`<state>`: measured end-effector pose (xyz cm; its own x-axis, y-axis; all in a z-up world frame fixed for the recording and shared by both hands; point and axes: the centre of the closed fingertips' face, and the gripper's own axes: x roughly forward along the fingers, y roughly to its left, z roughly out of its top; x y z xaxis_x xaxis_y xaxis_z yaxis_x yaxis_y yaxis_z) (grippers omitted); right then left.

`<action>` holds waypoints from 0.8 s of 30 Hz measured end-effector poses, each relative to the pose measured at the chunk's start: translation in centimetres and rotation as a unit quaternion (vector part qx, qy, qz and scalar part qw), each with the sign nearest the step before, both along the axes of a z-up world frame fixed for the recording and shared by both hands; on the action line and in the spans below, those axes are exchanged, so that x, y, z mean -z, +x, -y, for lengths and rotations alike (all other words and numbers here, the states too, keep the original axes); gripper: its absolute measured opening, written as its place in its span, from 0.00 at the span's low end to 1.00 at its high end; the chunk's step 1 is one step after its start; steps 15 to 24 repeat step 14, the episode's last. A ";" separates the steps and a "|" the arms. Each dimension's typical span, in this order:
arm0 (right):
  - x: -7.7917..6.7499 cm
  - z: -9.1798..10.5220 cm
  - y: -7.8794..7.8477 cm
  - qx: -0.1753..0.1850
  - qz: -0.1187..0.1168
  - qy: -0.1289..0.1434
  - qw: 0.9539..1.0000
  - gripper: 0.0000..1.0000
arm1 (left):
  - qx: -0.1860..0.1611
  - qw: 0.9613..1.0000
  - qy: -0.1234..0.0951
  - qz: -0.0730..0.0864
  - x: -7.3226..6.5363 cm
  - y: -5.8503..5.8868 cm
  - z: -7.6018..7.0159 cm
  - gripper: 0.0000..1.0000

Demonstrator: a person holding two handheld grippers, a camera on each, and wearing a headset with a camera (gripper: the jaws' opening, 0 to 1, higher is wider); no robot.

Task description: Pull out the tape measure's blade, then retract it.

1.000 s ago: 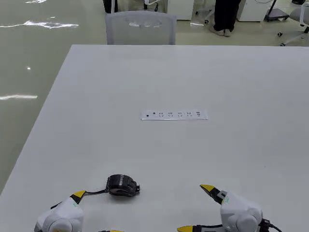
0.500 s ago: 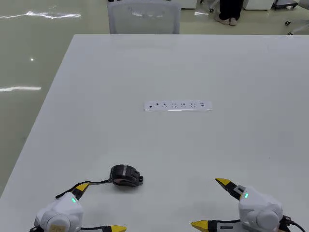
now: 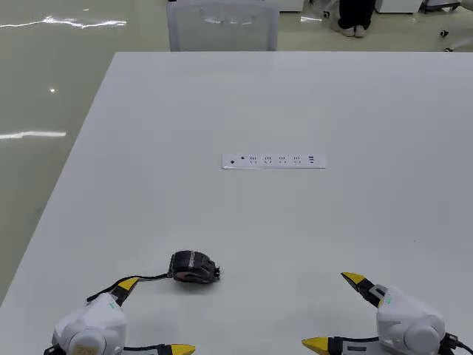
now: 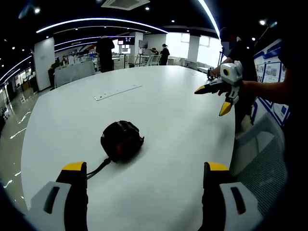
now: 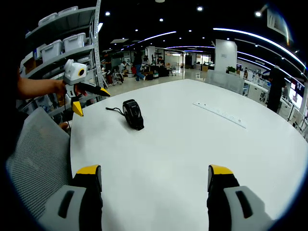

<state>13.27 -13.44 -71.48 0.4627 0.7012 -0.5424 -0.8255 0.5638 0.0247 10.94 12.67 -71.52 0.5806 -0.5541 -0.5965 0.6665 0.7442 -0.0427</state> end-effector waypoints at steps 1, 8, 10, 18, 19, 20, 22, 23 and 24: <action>0.0 0.1 0.0 0.000 0.001 0.000 1.000 0.94 | 0.000 1.000 0.001 0.000 0.0 0.0 0.0 0.99; -0.1 0.4 0.1 0.004 -0.001 0.001 1.000 0.94 | 0.001 1.000 0.000 0.001 0.0 0.2 -0.1 0.99; -0.1 0.5 0.1 0.005 -0.001 0.001 1.000 0.94 | 0.000 1.000 -0.001 0.001 0.1 0.3 -0.1 0.99; 0.0 0.5 0.0 0.004 -0.002 0.000 1.000 0.94 | -0.002 1.000 -0.003 0.001 0.0 0.3 -0.2 0.99; 0.0 0.5 0.0 0.004 -0.002 0.000 1.000 0.94 | -0.002 1.000 -0.003 0.001 0.0 0.3 -0.2 0.99; 0.0 0.5 0.0 0.004 -0.002 0.000 1.000 0.94 | -0.002 1.000 -0.003 0.001 0.0 0.3 -0.2 0.99; 0.0 0.5 0.0 0.004 -0.002 0.000 1.000 0.94 | -0.002 1.000 -0.003 0.001 0.0 0.3 -0.2 0.99; 0.0 0.5 0.0 0.004 -0.002 0.000 1.000 0.94 | -0.002 1.000 -0.003 0.001 0.0 0.3 -0.2 0.99; 0.0 0.5 0.0 0.004 -0.002 0.000 1.000 0.94 | -0.002 1.000 -0.003 0.001 0.0 0.3 -0.2 0.99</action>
